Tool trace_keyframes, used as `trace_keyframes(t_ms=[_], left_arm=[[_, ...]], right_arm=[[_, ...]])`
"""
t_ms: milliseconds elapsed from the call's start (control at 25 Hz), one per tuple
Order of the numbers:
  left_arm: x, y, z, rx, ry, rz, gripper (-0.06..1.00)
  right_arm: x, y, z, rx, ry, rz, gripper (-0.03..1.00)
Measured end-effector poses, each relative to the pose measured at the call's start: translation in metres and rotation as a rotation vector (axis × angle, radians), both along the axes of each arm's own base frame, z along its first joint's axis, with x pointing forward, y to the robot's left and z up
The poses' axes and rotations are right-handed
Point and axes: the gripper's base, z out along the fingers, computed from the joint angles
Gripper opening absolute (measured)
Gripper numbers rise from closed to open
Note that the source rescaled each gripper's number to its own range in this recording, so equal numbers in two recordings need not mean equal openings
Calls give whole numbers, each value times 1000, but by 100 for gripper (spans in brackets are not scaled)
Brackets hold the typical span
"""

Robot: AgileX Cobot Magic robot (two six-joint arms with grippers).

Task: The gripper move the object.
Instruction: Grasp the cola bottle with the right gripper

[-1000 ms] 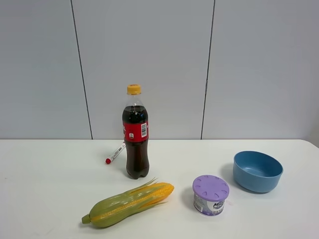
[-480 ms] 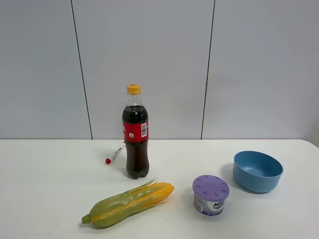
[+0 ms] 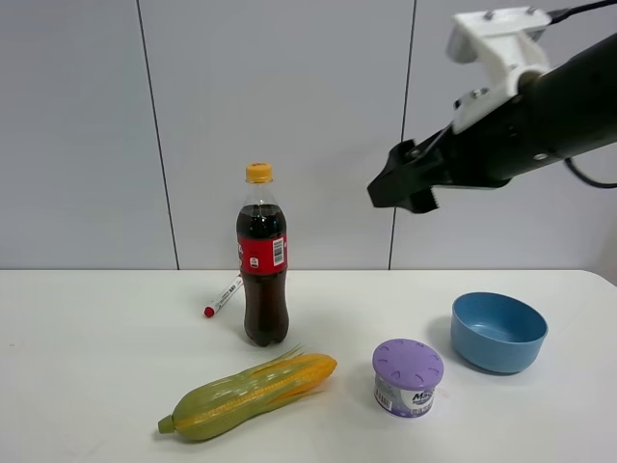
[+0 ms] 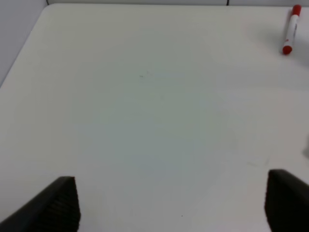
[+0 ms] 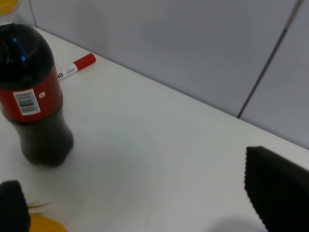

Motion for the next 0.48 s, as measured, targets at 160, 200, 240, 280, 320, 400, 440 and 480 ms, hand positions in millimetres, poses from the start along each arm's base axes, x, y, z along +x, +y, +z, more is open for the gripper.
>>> trace_keyframes(t_ms=[160,200,240,280,320,400,440,480], left_arm=[[0,0,0,0,0,0,100],[0,0,0,0,0,0,100],[0,0,0,0,0,0,100],[0,0,0,0,0,0,100],[0,0,0,0,0,0,100],[0,0,0,0,0,0,100],[0,0,0,0,0,0,100],[0,0,0,0,0,0,100]], right_arm=[[34,35,-25,-34,42,31,99],[39,45,-33,-43,60,48,99],[45,53,-36,-45,64,61,100],[49,62,-41,-50,71,75,100],[52,70,-47,-56,79,88,100],[56,82,-53,-62,86,108,100],[57,86,-57,-66,92,115,100],[58,90,-61,-70,98,120,100]])
